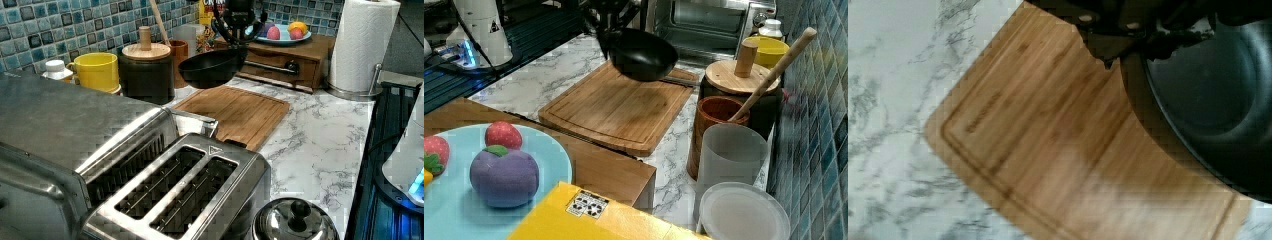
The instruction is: Put the bowl on the board.
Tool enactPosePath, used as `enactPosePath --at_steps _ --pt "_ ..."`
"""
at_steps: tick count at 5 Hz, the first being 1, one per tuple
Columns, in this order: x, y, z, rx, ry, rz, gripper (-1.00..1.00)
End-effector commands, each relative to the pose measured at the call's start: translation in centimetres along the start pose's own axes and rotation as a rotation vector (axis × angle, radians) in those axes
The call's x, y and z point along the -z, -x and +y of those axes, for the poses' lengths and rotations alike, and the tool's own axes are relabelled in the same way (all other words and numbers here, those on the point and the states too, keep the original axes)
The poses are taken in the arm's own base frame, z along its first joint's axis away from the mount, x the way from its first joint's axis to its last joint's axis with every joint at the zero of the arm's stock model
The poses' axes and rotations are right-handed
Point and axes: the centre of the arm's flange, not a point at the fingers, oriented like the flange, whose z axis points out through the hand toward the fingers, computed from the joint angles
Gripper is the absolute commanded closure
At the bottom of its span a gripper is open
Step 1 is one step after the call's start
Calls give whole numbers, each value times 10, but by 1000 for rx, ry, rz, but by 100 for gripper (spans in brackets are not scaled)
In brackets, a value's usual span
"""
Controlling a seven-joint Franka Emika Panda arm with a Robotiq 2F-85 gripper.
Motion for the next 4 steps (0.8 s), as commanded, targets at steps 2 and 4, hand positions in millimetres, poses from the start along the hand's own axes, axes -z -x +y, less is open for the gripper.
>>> enactPosePath --at_steps 2,4 --pt "13 -28 30 -306 -127 145 100" --pt "-3 -40 32 -378 -71 137 100"
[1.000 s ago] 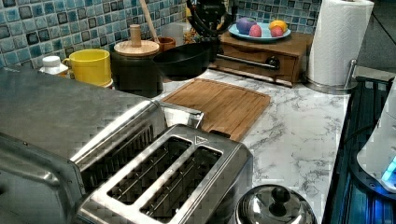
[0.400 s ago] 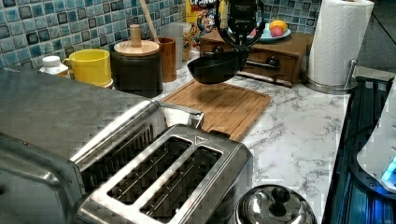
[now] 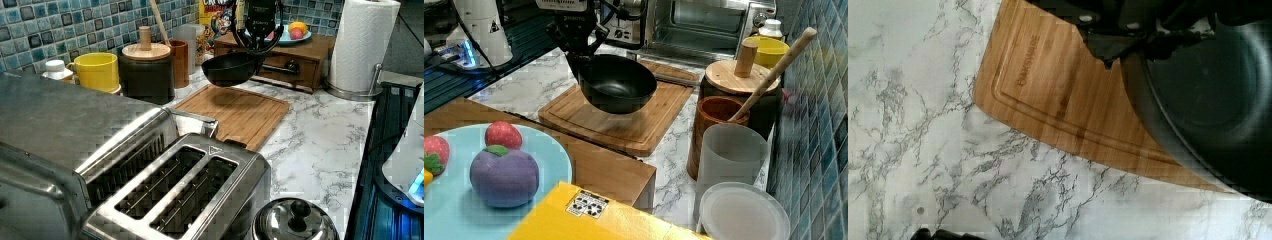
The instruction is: Put the bowl on the board.
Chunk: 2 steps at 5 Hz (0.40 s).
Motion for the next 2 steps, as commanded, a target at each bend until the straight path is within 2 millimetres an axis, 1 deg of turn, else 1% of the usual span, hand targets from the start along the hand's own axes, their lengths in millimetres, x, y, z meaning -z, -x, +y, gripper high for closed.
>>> enactPosePath --at_steps 1,2 --pt "10 -4 -22 -151 -13 56 100" --pt "6 -10 -26 -170 14 36 100"
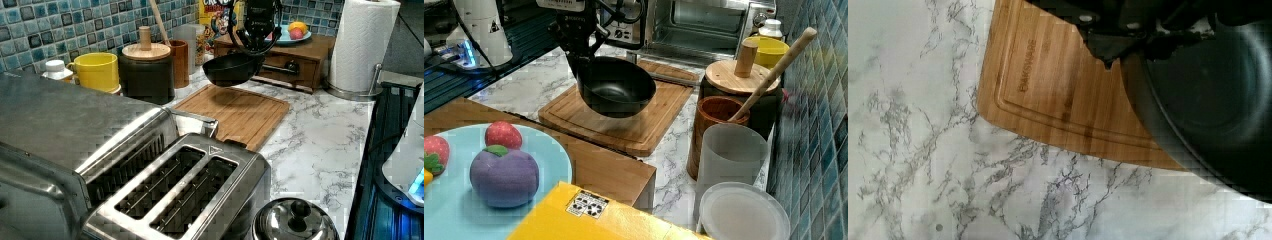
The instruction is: Put the bowl on the board.
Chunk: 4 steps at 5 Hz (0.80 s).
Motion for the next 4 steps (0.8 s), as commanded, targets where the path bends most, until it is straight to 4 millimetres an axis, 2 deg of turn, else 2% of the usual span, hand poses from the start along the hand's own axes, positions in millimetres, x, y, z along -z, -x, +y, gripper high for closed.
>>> enactPosePath --at_steps 1,2,3,4 --pt "4 -8 -33 -35 23 0 100" --pt "3 -5 -37 -20 38 -3 100" --pt "9 -5 -38 -23 19 13 0" --pt "11 -5 -41 -26 28 4 0"
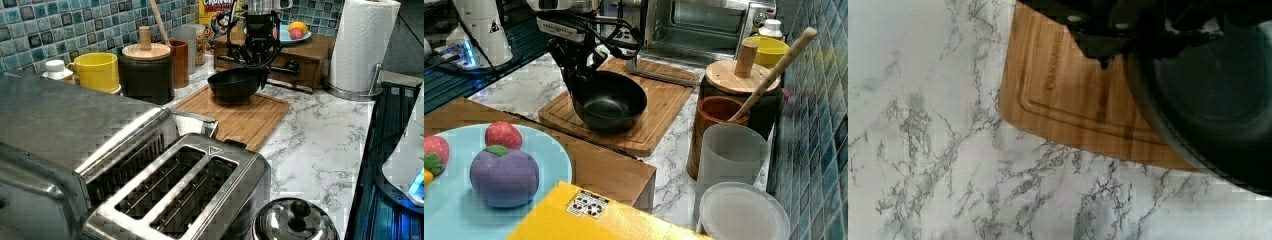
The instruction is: Put the bowl on the board.
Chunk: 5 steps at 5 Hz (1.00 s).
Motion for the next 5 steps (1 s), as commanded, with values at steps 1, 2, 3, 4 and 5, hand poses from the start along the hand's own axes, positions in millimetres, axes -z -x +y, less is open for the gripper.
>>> enactPosePath --at_steps 1,2,3,4,5 --pt "59 7 -33 -3 -78 38 0" --pt "62 10 -35 1 -63 39 0" --pt "69 12 -35 -3 -81 56 0" --pt "69 12 -35 -3 -81 56 0" --pt "69 12 -35 -3 -81 56 0"
